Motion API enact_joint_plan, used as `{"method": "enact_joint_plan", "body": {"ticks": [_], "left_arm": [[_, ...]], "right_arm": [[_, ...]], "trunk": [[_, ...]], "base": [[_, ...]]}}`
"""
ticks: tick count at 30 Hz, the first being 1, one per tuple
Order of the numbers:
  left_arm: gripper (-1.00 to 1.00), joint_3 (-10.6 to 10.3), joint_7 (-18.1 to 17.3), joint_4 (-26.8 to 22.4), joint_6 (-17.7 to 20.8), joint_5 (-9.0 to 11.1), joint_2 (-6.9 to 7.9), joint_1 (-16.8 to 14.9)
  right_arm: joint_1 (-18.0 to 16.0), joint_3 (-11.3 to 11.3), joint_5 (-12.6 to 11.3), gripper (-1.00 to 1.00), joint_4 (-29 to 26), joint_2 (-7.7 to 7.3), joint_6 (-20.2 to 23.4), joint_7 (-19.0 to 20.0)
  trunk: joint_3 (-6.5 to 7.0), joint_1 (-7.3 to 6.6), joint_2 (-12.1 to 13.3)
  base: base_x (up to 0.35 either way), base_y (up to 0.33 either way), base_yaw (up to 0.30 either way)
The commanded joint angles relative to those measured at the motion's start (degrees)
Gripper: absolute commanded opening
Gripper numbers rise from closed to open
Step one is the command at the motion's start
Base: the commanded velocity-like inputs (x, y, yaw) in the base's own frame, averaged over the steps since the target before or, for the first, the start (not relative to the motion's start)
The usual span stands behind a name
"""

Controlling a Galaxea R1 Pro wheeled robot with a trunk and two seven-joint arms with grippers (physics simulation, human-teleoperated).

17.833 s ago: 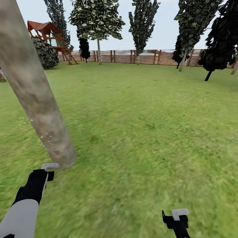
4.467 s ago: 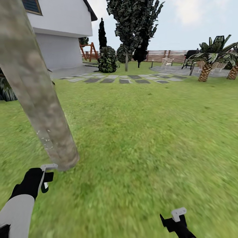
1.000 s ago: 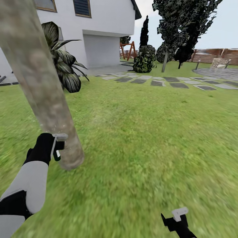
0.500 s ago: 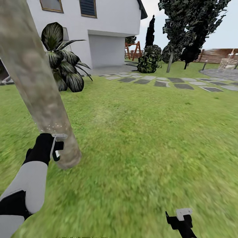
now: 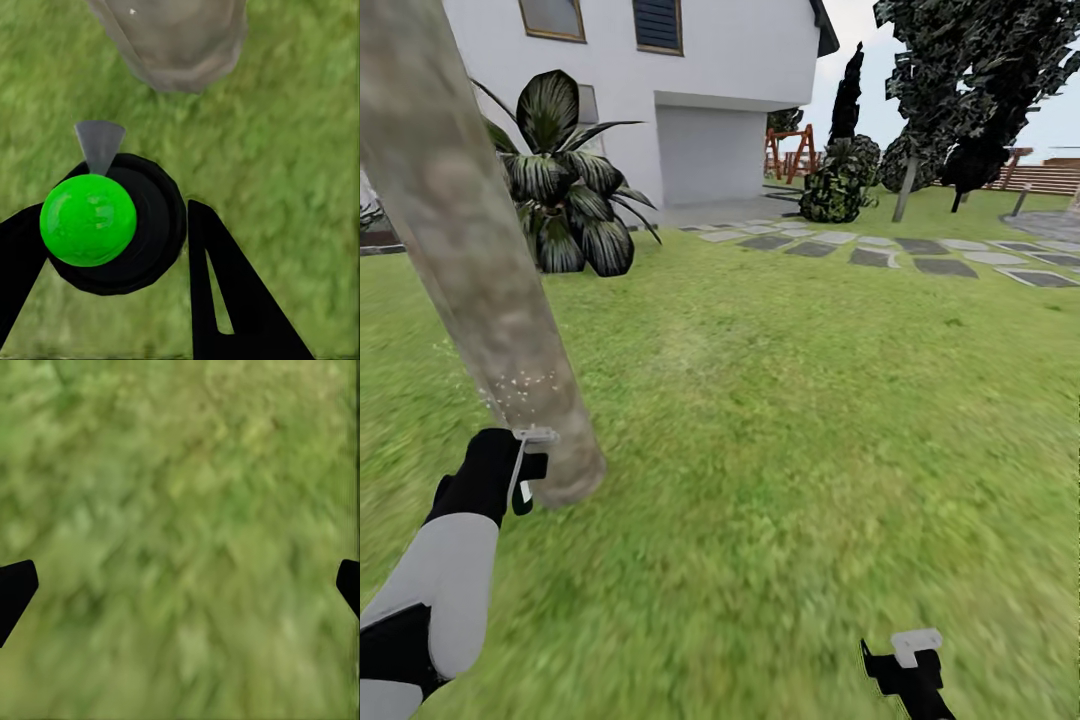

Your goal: In the garden, pick up the pesticide atomizer on the floor and spray pesticide onto both trees until each tree trunk is fully covered.

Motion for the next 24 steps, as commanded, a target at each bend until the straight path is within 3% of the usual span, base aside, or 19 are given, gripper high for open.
{"method": "enact_joint_plan", "body": {"ticks": [1, 7, 18, 21, 24], "left_arm": [[-1.0, 0.2, -0.5, -0.1, 0.1, -0.4, 0.09, 0.5], [-1.0, 0.4, -0.5, -0.1, 0.2, -0.3, 0.18, 1.1], [-1.0, -0.3, -0.3, 0.2, 0.0, -0.5, -0.03, 1.2], [-1.0, -0.2, -0.3, 0.2, -0.5, -0.3, -0.07, 4.3], [-1.0, -0.2, -0.2, 0.0, -2.3, -0.2, -0.13, 4.9]], "right_arm": [[0.0, -0.5, 0.6, 1.0, 0.1, 0.02, -0.2, -0.1], [0.0, -0.5, 0.6, 1.0, 0.0, 0.02, -0.2, -0.1], [0.0, -0.4, 0.6, 1.0, 0.1, 0.11, -0.2, 0.0], [0.0, -0.4, 0.6, 1.0, 0.1, 0.11, -0.2, 0.0], [0.0, -0.4, 0.6, 1.0, 0.1, 0.11, -0.2, 0.0]], "trunk": [[-0.04, 0.0, 0.0], [-0.04, 0.0, 0.0], [-0.04, 0.0, 0.0], [-0.04, 0.0, 0.0], [-0.04, 0.0, 0.0]], "base": [[0.13, -0.273, 0.001], [0.166, -0.251, 0.042], [0.232, -0.191, 0.267], [0.183, -0.225, 0.278], [0.173, -0.231, 0.222]]}}
